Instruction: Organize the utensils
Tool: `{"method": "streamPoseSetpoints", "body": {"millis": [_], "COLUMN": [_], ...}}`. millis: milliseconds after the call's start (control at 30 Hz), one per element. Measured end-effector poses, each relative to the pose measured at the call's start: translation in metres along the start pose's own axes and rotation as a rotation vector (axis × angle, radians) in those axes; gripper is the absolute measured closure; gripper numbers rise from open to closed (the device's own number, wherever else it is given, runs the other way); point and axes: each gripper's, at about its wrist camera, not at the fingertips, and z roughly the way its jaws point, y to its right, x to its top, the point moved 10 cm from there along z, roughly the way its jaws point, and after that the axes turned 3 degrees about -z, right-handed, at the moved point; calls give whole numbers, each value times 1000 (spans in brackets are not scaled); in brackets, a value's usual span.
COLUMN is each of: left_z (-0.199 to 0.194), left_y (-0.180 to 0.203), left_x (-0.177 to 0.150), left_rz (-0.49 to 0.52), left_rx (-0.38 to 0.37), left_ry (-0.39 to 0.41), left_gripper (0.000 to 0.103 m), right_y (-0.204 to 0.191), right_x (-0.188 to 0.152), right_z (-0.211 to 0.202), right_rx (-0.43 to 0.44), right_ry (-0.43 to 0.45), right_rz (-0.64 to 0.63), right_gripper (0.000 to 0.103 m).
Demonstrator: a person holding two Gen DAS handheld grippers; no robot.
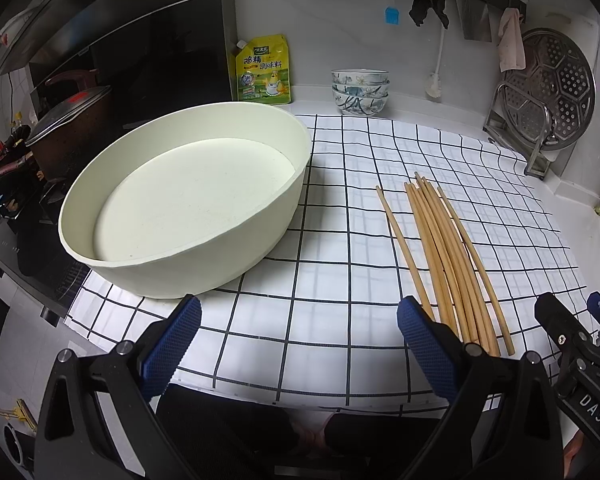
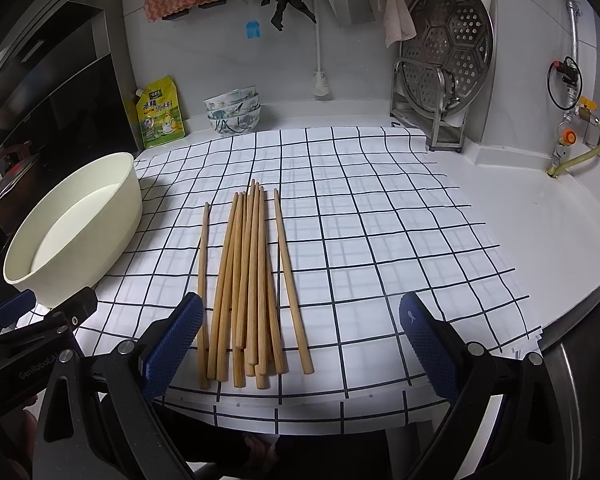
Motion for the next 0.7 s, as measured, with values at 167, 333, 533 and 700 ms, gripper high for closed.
{"method": "streamPoseSetpoints", "body": {"millis": [167, 333, 533, 700], "left_z": [1, 0, 1, 2], "left_y": [2, 1, 1, 1], "left_x": [2, 1, 1, 0], "left_rz": [0, 0, 1, 2], "left_rx": [-1, 1, 1, 1], "left_ry": [0, 0, -2, -5], "left_gripper": [6, 6, 6, 6], "right_y": [-1, -2, -2, -2], "right_x": [0, -1, -1, -2], "right_z": [-1, -1, -1, 1], "right_rx": [0, 0, 3, 5], "right_ry": [2, 3, 2, -4], "right_rz": [-3, -3, -4, -3], "right_gripper": [9, 9, 9, 9]}}
